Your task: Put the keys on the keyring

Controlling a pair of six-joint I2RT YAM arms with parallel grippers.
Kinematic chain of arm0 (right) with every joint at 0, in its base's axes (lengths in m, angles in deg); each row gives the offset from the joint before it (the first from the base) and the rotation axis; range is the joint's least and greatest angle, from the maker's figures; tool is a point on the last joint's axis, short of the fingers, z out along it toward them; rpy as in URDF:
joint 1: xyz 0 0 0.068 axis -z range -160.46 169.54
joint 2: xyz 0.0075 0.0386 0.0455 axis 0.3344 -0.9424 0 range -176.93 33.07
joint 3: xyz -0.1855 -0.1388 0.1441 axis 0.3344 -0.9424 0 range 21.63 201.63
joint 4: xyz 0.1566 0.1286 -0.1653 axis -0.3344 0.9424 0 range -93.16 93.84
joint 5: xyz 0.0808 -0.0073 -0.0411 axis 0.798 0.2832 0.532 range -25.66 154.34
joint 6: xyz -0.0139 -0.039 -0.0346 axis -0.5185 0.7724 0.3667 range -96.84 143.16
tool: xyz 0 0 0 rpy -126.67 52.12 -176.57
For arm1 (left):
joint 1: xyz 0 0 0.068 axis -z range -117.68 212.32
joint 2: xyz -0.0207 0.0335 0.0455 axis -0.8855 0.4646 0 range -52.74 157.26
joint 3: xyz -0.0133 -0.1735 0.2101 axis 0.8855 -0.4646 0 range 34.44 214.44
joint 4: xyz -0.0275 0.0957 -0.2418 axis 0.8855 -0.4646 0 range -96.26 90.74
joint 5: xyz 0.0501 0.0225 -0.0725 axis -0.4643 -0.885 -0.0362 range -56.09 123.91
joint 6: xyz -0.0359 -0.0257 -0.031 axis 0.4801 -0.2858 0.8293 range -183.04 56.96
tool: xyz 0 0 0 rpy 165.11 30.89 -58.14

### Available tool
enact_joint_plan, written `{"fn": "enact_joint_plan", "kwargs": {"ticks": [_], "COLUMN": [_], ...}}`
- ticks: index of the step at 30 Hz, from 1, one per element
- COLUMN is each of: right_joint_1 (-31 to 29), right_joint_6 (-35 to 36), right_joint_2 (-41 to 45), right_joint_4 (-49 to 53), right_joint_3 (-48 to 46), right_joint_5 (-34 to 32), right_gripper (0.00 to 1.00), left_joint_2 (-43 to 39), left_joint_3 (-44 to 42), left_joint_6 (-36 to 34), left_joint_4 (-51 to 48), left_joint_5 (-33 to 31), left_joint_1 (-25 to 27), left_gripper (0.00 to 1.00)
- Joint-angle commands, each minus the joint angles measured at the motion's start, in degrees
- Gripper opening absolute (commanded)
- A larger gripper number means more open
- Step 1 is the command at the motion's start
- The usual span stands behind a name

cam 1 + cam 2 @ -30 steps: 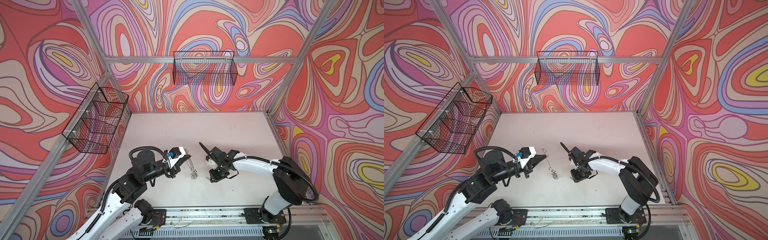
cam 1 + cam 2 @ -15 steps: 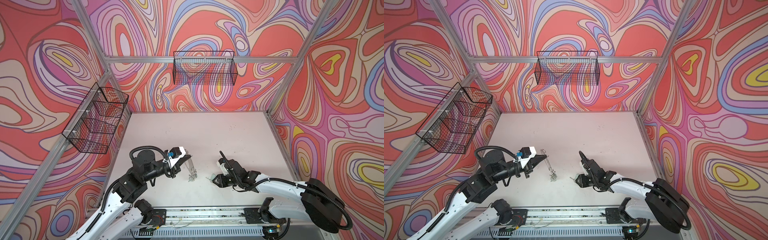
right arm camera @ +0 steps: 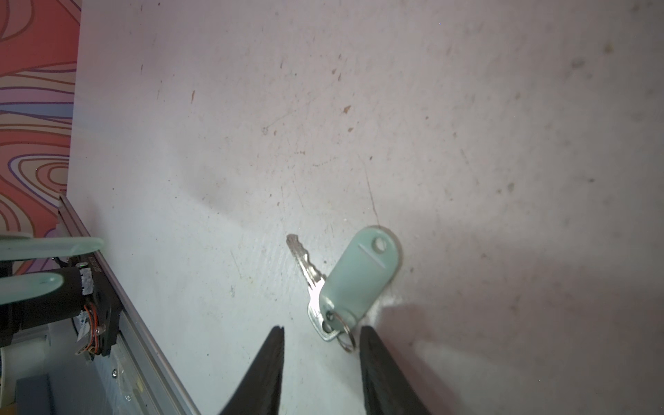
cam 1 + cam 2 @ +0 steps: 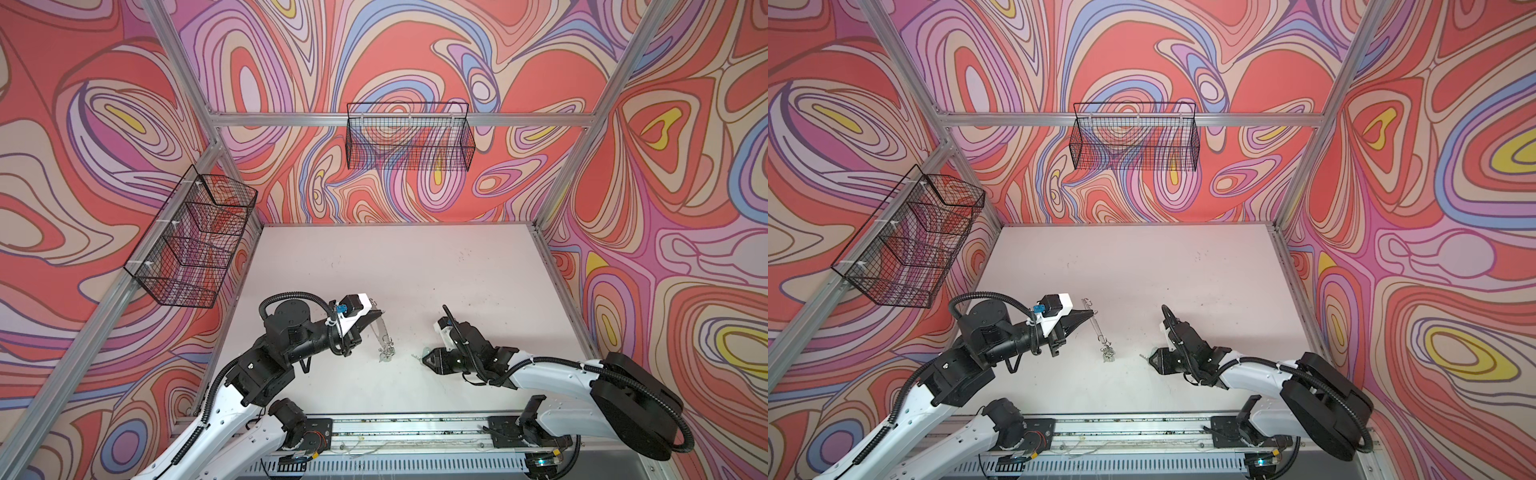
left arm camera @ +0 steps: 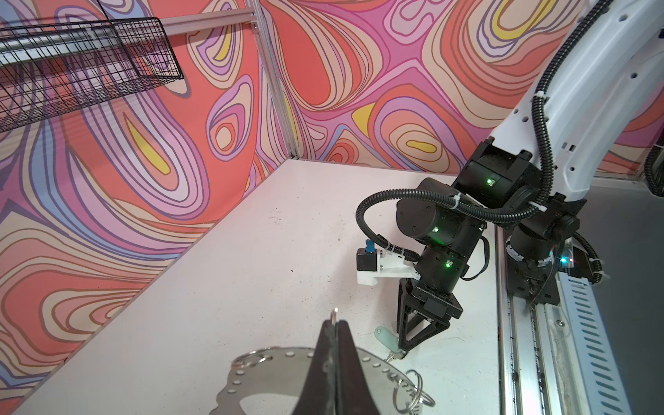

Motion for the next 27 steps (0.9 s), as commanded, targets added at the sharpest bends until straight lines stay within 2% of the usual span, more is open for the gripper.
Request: {"fn": "enact_joint_plan", "kwargs": {"ticks": [1, 4, 11, 19, 27], "right_joint_1": [0.12, 0.12, -0.24, -0.51, -0.51], "right_joint_6": [-0.27, 0.01, 0.01, -0.34, -0.41], "right_joint_2": [-0.19, 0.05, -4.06, -2.85, -3.42], "right_joint_4": [1.19, 2.72, -0.58, 0.01, -0.86], "right_joint_3": [0.89, 1.16, 1.42, 1.22, 0.45], "right_joint_5": [-1.19, -2.28, 2.12, 2.02, 1.01], "right_gripper": [0.37, 0.37, 0.35, 0.32, 0.21], "left_joint_2": [-0.4, -0.4, -0.58, -0.58, -0.49], "left_joint_3": [0.03, 0.09, 0.05, 0.03, 0.03], "left_joint_6": [0.05, 0.09, 0.08, 0.05, 0.09], "left_joint_4": [2.78, 2.8, 2.82, 2.78, 2.75], "left_joint_5": [0.78, 0.77, 0.78, 0.78, 0.83], "left_joint_1": [0.06, 0.06, 0.06, 0.06, 0.1], "left_gripper": [0.0, 0.0, 0.0, 0.0, 0.0]}}
